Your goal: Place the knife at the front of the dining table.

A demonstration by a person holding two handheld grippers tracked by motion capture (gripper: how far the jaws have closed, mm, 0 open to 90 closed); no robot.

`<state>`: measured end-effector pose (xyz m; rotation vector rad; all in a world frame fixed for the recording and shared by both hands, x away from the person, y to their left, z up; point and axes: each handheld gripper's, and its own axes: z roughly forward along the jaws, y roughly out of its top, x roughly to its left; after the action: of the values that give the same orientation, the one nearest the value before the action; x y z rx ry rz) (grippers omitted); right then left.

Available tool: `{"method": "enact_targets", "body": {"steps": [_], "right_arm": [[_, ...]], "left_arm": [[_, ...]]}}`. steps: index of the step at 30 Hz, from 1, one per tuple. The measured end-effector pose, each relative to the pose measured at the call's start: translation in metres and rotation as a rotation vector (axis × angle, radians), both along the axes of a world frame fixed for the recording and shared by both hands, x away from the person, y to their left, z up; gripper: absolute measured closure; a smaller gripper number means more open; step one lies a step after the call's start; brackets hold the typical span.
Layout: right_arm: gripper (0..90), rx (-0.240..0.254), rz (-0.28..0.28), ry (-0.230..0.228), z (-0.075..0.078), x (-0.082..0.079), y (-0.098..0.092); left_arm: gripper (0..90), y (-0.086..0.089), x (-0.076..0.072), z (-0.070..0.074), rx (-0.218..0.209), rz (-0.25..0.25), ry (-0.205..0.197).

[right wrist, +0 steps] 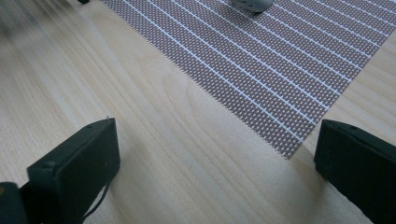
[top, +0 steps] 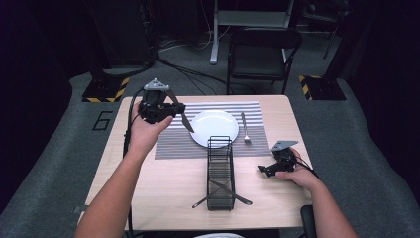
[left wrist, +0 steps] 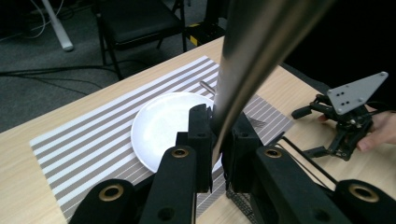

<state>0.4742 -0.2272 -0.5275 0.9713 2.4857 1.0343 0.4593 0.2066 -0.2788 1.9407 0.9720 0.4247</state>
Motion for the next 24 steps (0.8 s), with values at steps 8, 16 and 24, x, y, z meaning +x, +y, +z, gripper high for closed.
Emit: {"method": "enact_targets", "body": {"steps": [8, 16, 24], "right_arm": [[0.0, 0.0, 0.0, 0.0, 0.0, 0.0, 0.0], [0.0, 0.0, 0.0, 0.0, 0.0, 0.0, 0.0], [0.0, 0.0, 0.0, 0.0, 0.0, 0.0, 0.0]], "left_arm": [[82.8, 0.014, 0.008, -0.013, -0.003, 0.037, 0.021], [82.8, 0.026, 0.015, -0.027, -0.008, 0.082, 0.041], [82.8, 0.038, 0.021, -0.044, -0.004, 0.12, 0.066]]}}
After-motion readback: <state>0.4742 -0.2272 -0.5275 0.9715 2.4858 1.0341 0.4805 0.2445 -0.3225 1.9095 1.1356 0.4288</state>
